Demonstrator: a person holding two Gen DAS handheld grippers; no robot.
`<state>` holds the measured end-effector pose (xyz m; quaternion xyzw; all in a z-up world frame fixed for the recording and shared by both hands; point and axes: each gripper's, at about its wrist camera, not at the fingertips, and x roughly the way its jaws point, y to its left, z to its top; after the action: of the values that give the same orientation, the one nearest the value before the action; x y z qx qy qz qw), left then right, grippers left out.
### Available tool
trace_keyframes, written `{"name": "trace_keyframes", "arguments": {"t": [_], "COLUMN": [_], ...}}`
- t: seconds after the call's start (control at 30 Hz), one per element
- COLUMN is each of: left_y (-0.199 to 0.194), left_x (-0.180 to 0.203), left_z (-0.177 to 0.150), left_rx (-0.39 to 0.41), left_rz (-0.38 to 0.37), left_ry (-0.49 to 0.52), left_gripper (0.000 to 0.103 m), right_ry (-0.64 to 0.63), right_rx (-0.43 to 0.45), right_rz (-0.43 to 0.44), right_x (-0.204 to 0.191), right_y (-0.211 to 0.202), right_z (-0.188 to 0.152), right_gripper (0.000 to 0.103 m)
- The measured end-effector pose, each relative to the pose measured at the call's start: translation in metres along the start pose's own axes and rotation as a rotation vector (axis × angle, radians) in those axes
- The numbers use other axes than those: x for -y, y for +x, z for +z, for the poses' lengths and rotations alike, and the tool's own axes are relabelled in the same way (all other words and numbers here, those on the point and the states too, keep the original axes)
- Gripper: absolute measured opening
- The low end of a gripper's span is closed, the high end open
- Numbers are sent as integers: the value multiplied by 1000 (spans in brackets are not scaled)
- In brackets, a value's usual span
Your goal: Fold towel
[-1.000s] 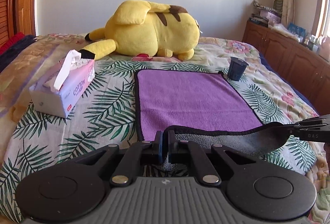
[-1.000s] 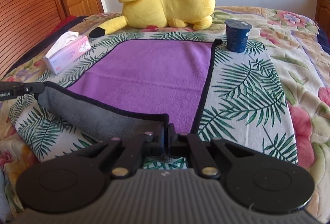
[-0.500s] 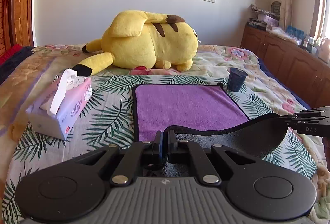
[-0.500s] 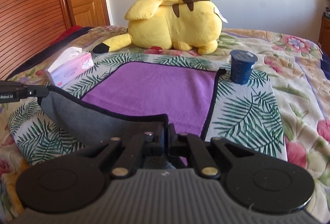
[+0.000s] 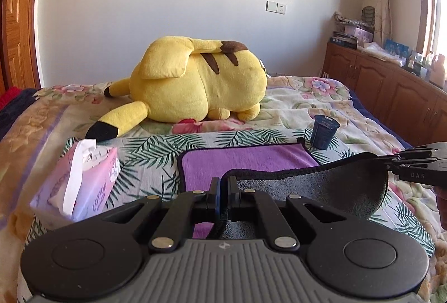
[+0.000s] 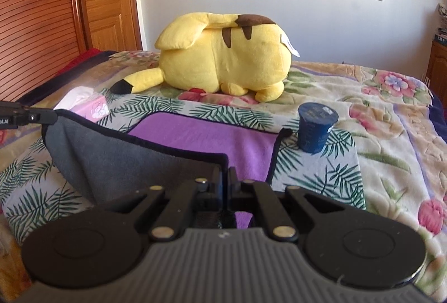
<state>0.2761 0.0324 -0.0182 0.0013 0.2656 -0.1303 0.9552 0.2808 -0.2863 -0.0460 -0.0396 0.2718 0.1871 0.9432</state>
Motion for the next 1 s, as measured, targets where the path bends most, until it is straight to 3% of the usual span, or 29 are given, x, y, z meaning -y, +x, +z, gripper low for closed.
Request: {"name": "trace_keyframes", "arguments": {"t": [0.37,0.7,1.0], "left_y": [21,35,55], "left_x": [-4,-5,2], "left_z": [29,56,69], "left_rx": [21,46,61], "left_rz": [10,58,66], "left_ry": [-7,51,105], "left_gripper": [0,0,0], "right_ry": [-65,-88,-90], "right_rx": [42,138,162], "right_rz": [-15,-40,-70], "right_x": [6,14,20], "right_y": [20,23,41], "right_z": [25,38,49], "right_gripper": [4,4,4]}}
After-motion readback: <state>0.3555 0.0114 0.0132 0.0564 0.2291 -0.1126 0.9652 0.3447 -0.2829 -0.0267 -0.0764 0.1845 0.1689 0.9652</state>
